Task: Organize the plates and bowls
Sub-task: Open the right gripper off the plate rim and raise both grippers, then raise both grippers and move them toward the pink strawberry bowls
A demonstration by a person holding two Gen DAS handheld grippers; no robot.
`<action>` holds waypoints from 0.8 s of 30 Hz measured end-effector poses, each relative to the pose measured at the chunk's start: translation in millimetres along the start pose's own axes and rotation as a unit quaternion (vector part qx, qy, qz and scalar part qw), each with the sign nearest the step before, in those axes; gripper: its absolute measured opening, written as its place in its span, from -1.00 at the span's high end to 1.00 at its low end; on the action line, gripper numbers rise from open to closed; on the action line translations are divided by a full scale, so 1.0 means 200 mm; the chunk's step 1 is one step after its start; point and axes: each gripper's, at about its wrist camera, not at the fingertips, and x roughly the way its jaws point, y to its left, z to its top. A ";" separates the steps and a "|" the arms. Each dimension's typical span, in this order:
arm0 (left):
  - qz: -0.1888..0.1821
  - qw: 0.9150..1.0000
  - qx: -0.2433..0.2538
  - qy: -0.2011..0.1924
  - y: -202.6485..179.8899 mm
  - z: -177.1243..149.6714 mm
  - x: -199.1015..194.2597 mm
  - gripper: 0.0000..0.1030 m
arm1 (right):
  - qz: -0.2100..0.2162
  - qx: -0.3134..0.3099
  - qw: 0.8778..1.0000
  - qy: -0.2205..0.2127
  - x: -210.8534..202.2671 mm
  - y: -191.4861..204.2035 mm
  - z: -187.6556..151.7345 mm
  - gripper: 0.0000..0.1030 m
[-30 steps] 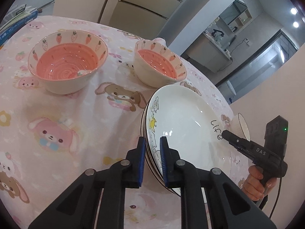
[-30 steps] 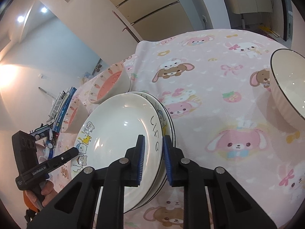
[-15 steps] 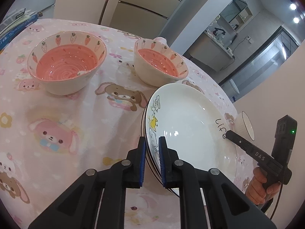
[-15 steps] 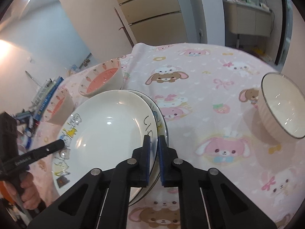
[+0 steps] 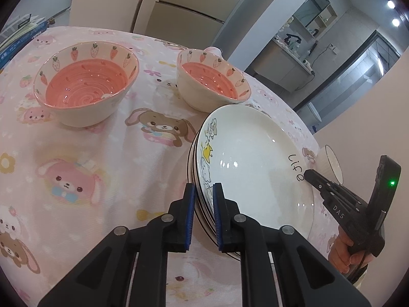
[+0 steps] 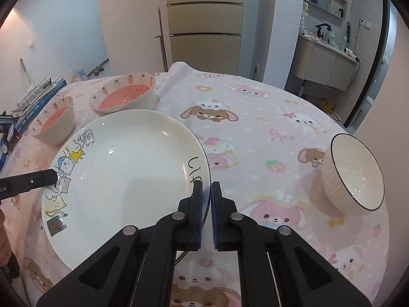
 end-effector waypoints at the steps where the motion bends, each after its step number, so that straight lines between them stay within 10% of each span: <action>1: 0.000 1.000 0.000 -0.003 0.00 0.00 0.00 0.73 | 0.004 0.006 1.000 0.002 0.00 -0.01 0.00 0.89; 13: 0.054 0.991 0.085 -0.087 -0.15 -0.03 -0.11 0.72 | -0.012 0.036 0.998 -0.048 -0.09 -0.05 0.02 0.89; 15: 0.070 0.986 0.099 -0.111 -0.18 -0.04 -0.14 0.60 | -0.013 0.042 0.997 -0.063 -0.12 -0.07 0.03 0.89; 19: 0.071 0.974 0.101 -0.188 -0.20 -0.06 -0.24 -0.71 | -0.010 0.050 0.994 -0.099 -0.18 -0.08 0.04 0.89; 24: 0.073 0.959 0.114 -0.247 -0.23 -0.08 -0.35 -0.72 | -0.036 0.044 0.982 -0.182 -0.31 -0.05 0.02 0.73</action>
